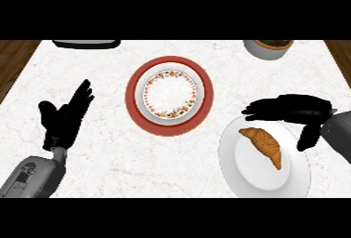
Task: Pick the croissant from the plate and place it in the plate
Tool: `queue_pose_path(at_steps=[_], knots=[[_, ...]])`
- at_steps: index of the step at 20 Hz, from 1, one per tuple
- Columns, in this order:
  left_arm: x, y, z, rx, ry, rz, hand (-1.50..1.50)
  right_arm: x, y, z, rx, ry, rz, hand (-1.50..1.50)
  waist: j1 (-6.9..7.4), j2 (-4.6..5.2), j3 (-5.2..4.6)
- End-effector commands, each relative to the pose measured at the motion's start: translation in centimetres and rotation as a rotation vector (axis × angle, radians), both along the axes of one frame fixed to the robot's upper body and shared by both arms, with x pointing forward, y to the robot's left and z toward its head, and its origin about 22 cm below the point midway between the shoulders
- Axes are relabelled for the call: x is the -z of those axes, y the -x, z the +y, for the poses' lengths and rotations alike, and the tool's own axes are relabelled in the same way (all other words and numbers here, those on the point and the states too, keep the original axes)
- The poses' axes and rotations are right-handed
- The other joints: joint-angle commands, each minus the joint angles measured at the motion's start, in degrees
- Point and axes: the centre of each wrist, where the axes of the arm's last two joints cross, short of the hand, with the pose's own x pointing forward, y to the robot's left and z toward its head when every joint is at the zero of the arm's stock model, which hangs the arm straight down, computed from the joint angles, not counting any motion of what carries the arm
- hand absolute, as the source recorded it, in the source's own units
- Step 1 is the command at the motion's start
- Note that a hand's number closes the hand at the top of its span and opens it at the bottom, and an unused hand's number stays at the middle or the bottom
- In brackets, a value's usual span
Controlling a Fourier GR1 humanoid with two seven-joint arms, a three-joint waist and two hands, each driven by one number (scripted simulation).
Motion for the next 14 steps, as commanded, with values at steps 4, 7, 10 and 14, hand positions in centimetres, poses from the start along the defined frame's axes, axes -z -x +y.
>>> queue_pose_path(at_steps=[4,7,10,14], knots=[[-0.4,0.4,1.2,-0.016,-0.002,0.002,0.0,1.1,-0.9,0.6,-0.138,0.117,-0.025,-1.5,-1.26,-0.41,-0.07],[0.7,1.3,0.9,-0.04,0.001,0.002,0.0,2.8,-0.8,1.7,-0.155,0.153,-0.05,-1.5,-1.31,-0.42,-0.07],[-0.2,0.8,1.5,-0.024,-0.001,0.014,0.0,2.3,-1.9,2.7,-0.166,0.184,-0.034,-1.5,-1.37,-0.41,-0.08],[1.2,2.0,0.3,-0.017,0.009,0.013,0.0,2.9,-1.4,2.7,-0.157,0.233,-0.042,-1.5,-1.61,-0.47,-0.09]])
